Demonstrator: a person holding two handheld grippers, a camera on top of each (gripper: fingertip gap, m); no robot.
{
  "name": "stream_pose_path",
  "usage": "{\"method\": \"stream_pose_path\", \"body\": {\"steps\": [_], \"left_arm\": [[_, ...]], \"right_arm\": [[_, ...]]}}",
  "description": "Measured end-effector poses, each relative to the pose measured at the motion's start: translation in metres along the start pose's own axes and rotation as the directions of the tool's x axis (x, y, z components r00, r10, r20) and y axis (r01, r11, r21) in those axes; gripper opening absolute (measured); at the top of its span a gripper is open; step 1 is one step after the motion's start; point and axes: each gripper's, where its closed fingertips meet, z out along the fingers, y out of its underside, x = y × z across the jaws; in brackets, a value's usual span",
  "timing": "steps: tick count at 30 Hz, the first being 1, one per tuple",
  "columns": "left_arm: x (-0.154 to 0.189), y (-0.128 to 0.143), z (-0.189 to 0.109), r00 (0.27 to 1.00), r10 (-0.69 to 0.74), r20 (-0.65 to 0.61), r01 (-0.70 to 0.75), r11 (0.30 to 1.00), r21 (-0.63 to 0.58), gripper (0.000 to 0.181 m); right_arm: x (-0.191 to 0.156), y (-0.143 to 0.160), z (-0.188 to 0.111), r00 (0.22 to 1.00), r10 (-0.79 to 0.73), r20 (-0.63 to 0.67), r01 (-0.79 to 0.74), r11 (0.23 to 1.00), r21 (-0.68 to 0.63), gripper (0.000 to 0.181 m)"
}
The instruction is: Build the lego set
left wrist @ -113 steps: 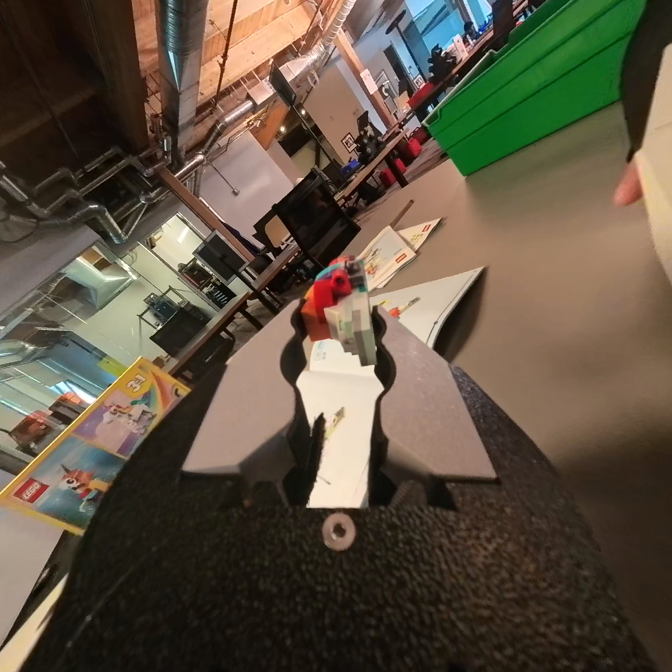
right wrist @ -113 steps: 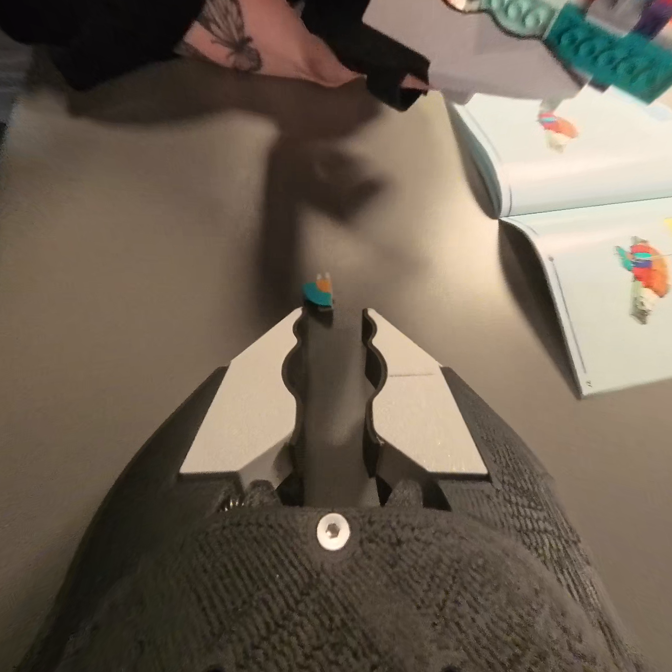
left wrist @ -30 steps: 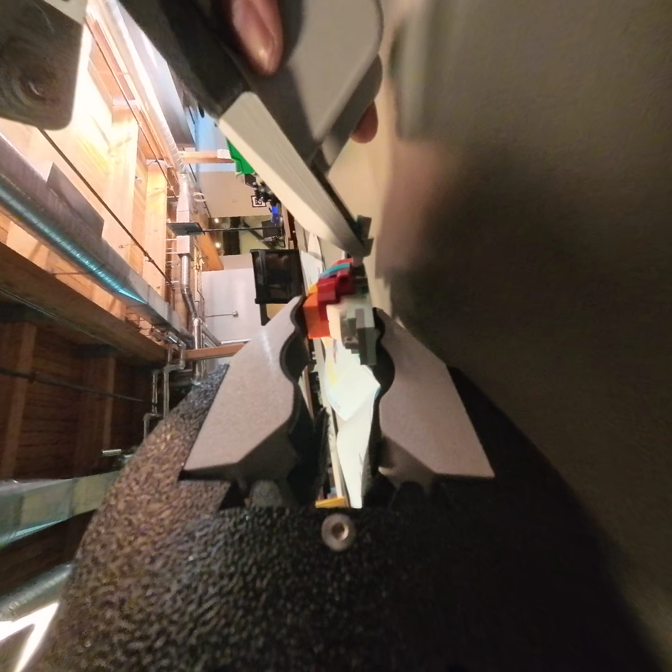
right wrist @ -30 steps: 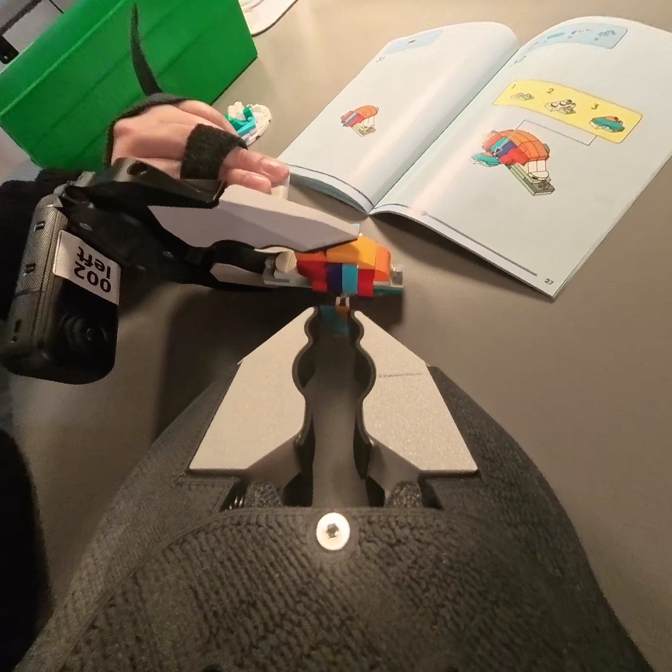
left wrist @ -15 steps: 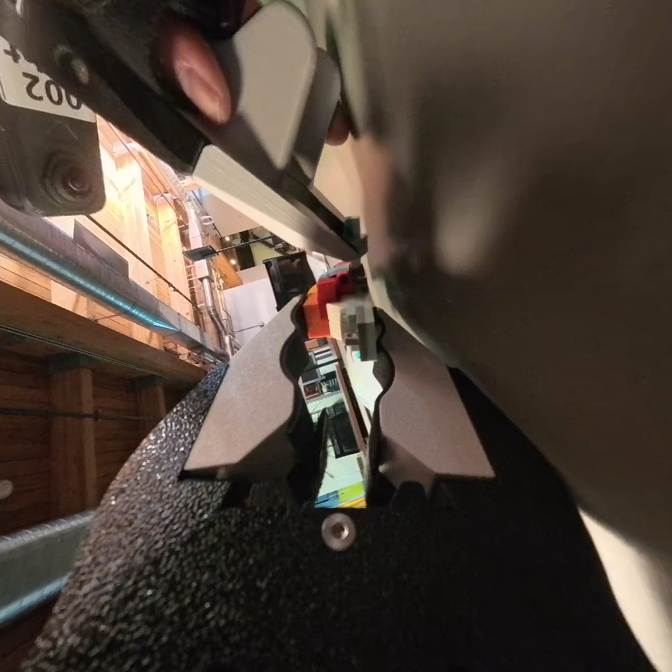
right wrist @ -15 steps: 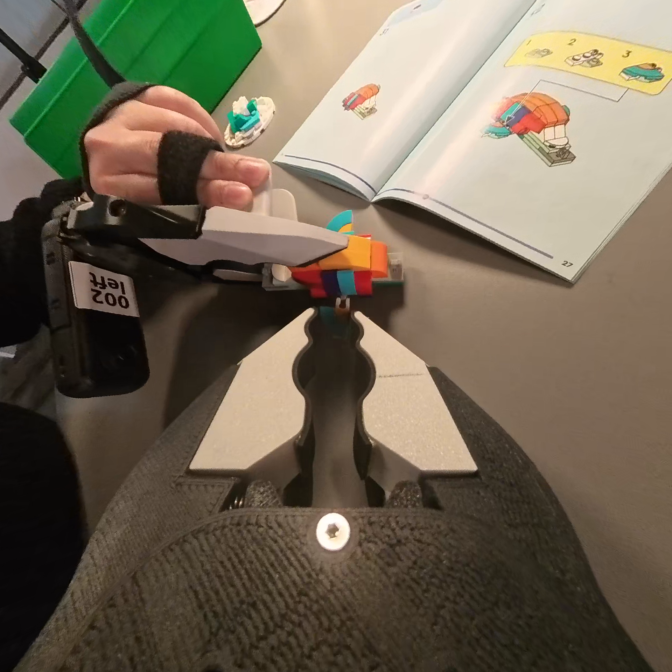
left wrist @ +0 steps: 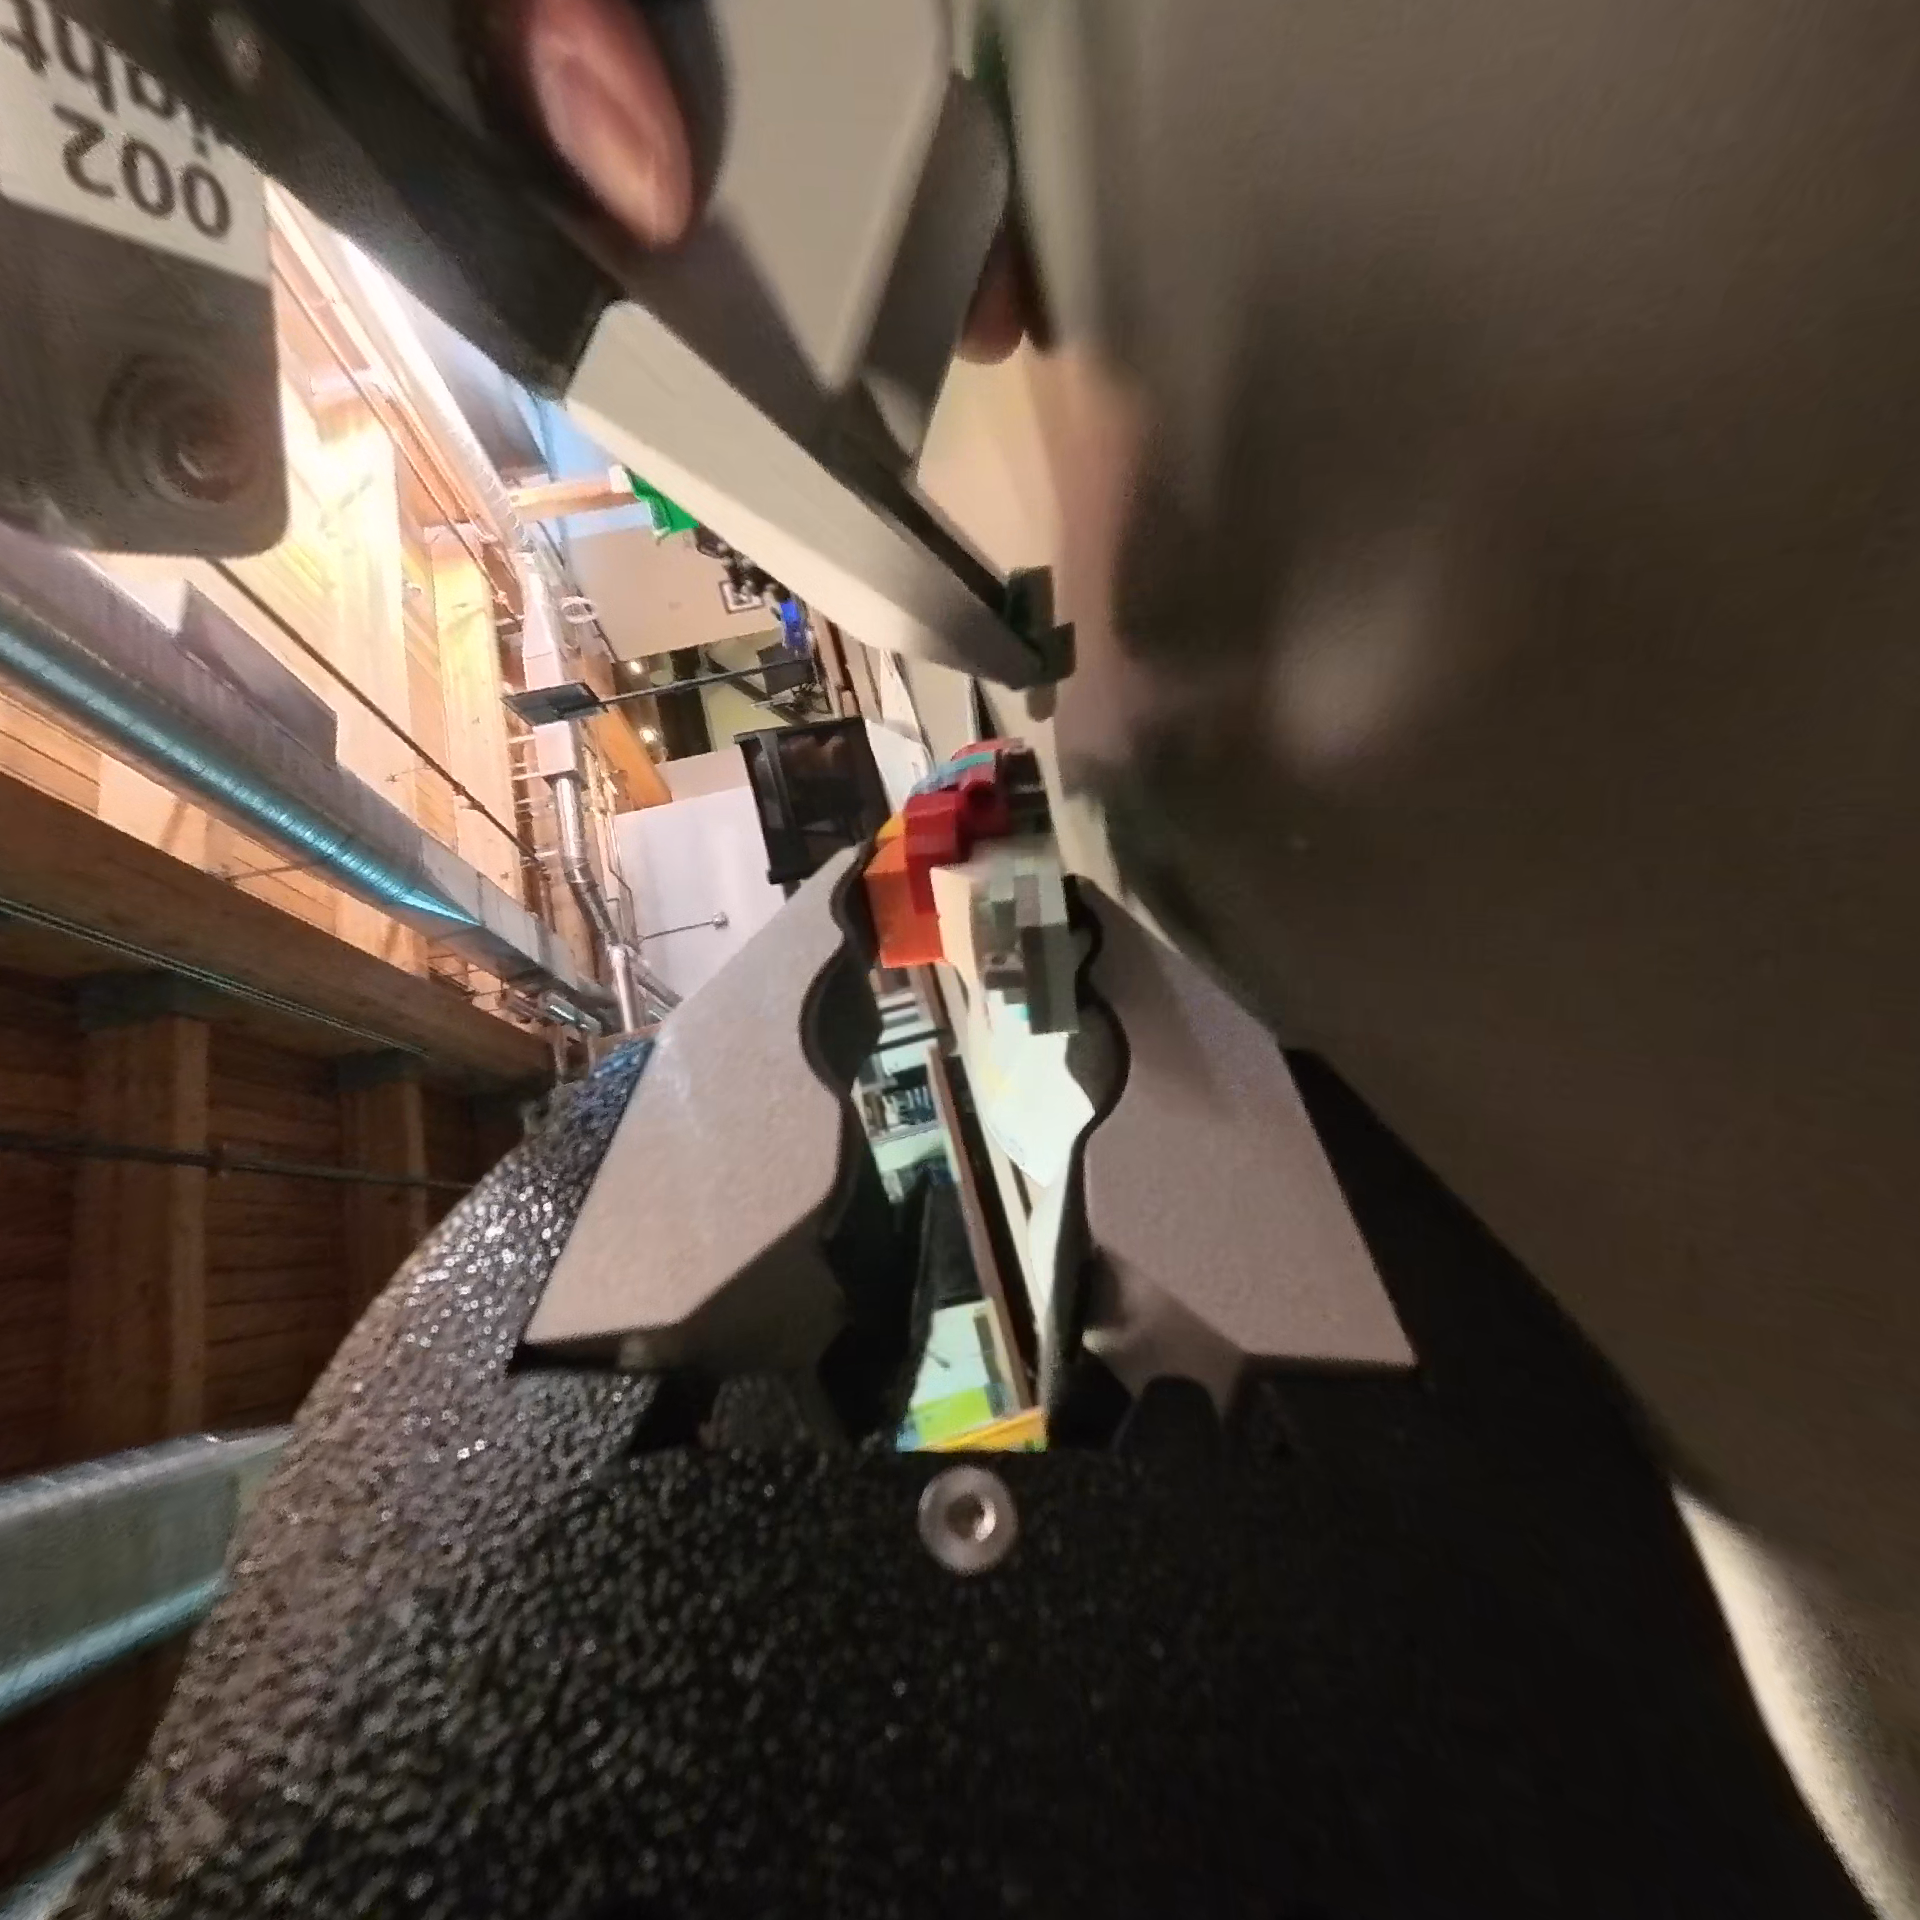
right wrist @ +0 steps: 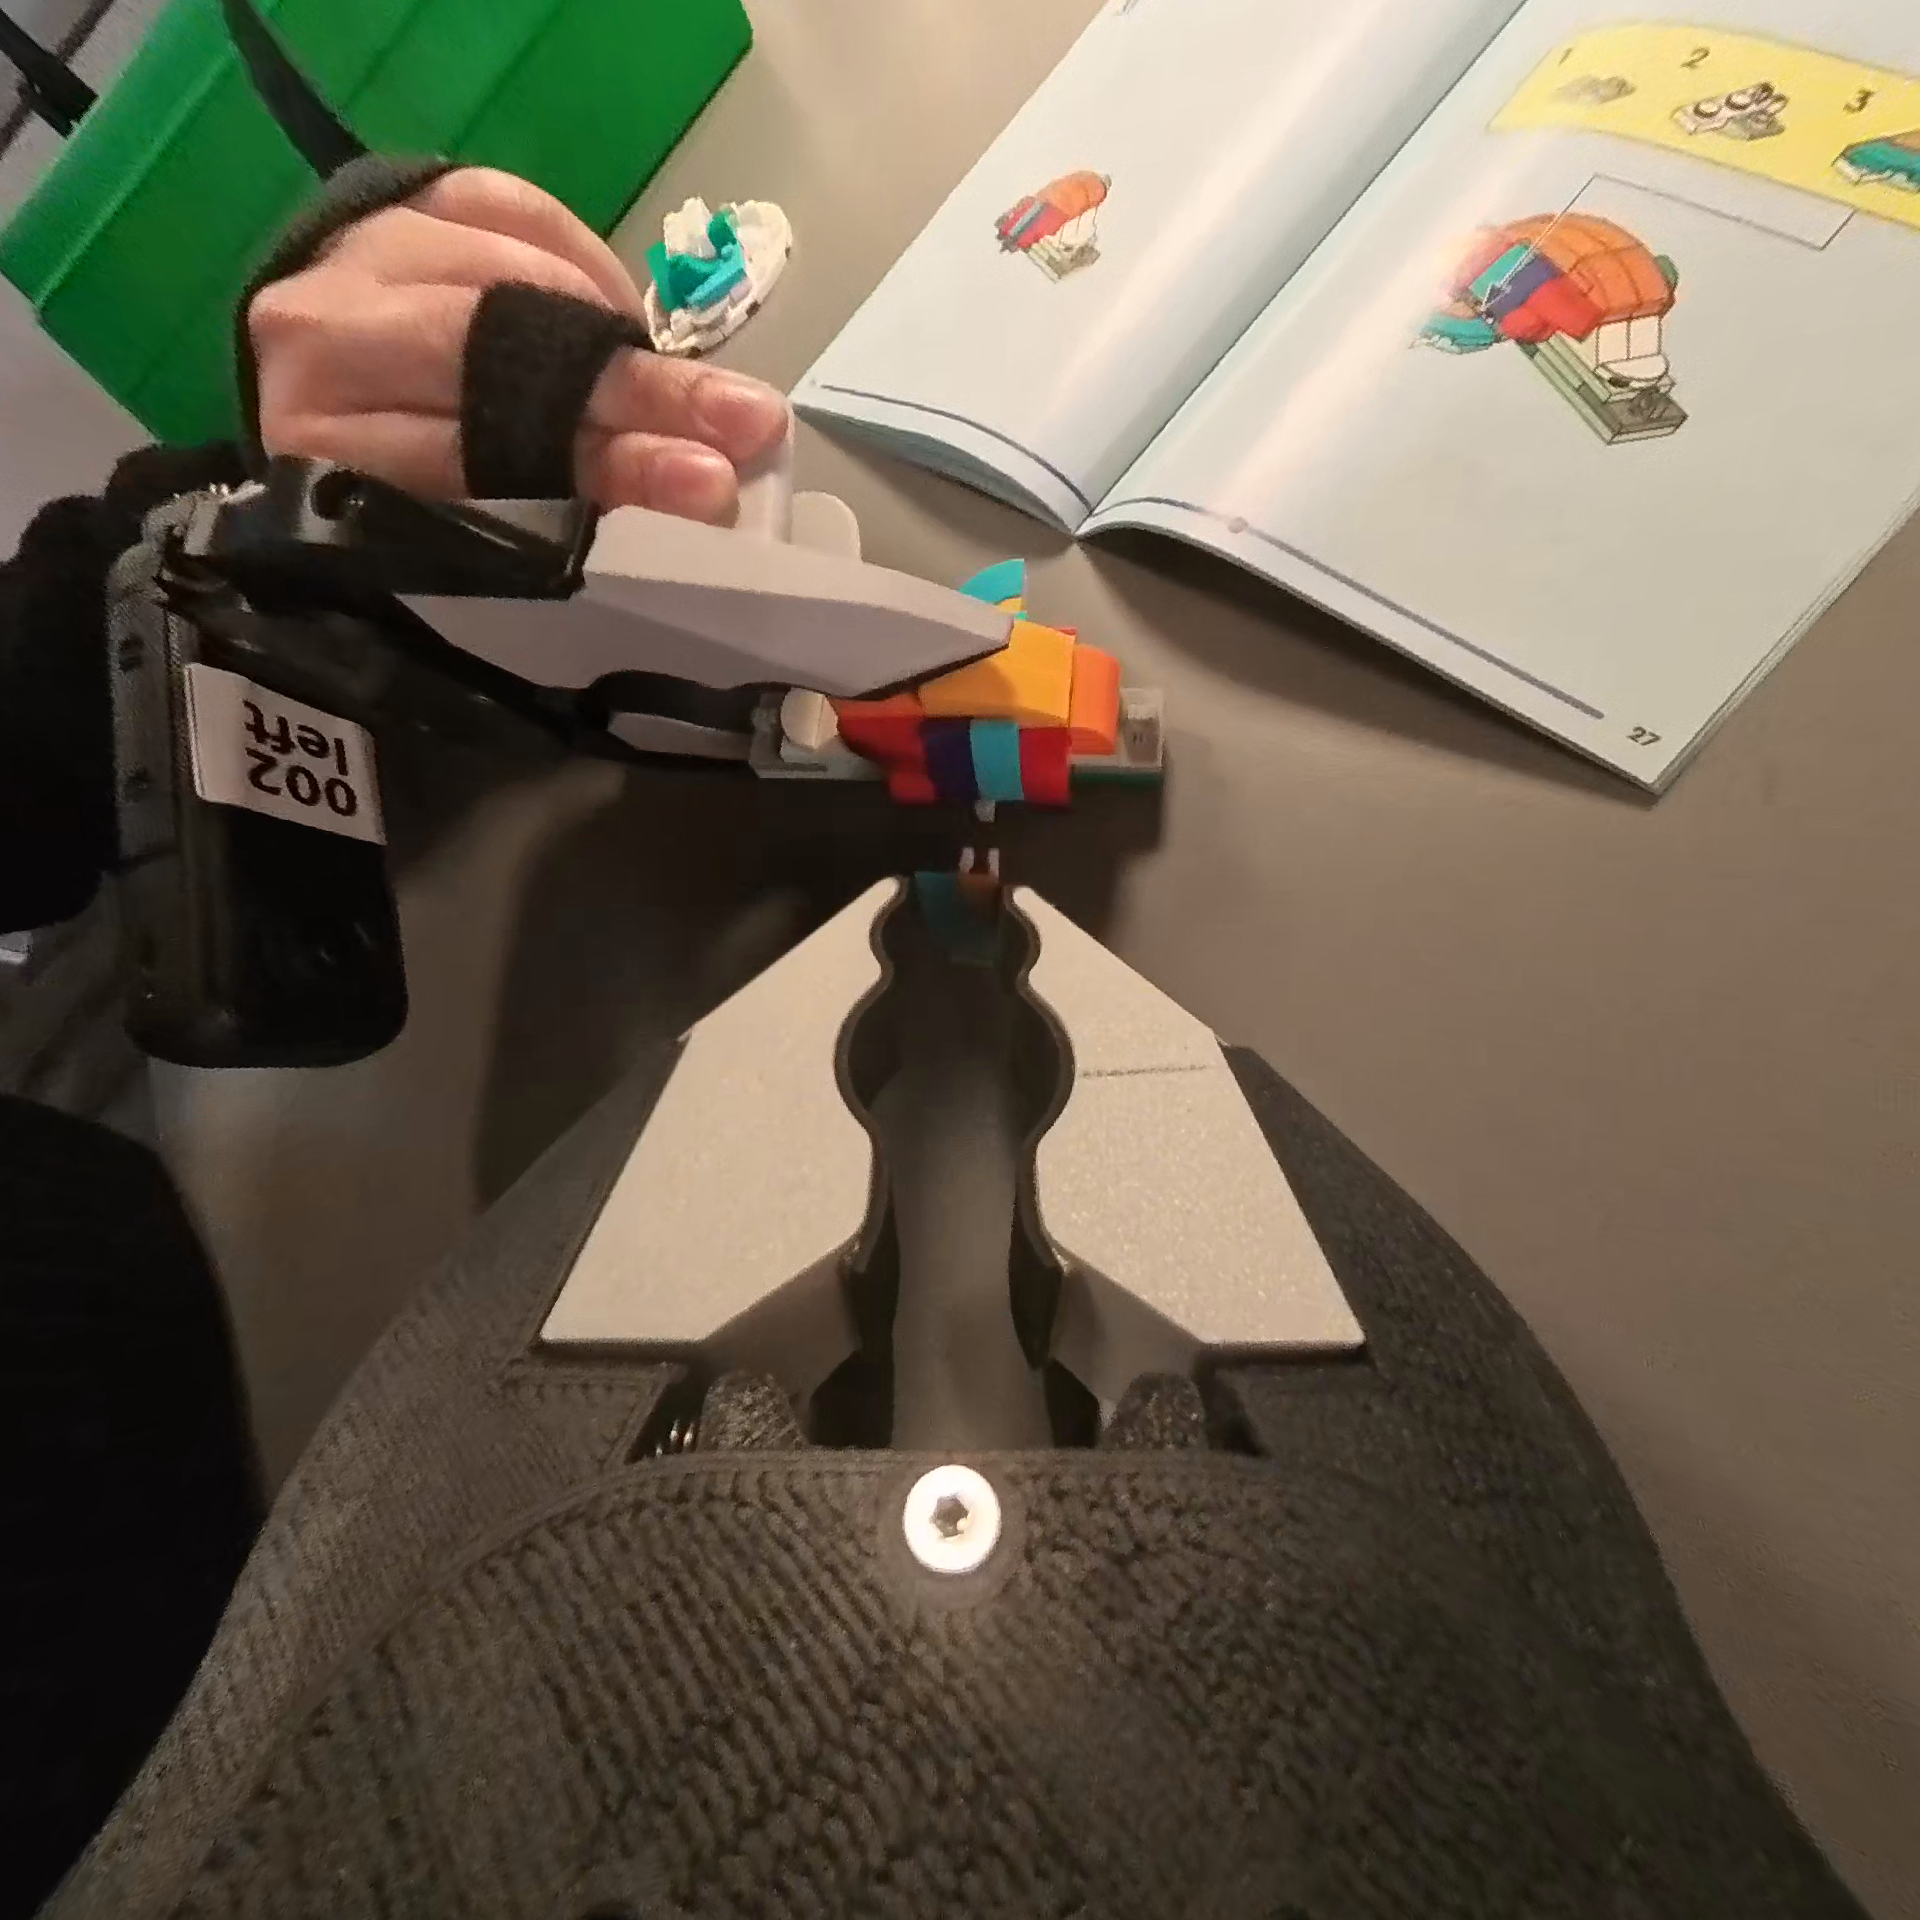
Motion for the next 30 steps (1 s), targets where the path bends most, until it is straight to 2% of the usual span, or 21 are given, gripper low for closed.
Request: {"method": "stream_pose_path", "body": {"steps": [7, 30], "left_arm": [[-0.0012, -0.0025, -0.0004, 0.999, 0.041, 0.015, -0.041, 0.999, 0.007, 0.032], [-0.0003, -0.0059, -0.0017, 0.999, 0.051, 0.011, -0.051, 0.999, 0.016, 0.031]], "right_arm": [[0.0003, -0.0034, 0.005, 1.0, -0.015, -0.023, 0.015, 1.0, -0.001, 0.014], [-0.0027, -0.0022, 0.0004, 0.999, -0.046, -0.014, 0.046, 0.999, 0.028, 0.014]]}}
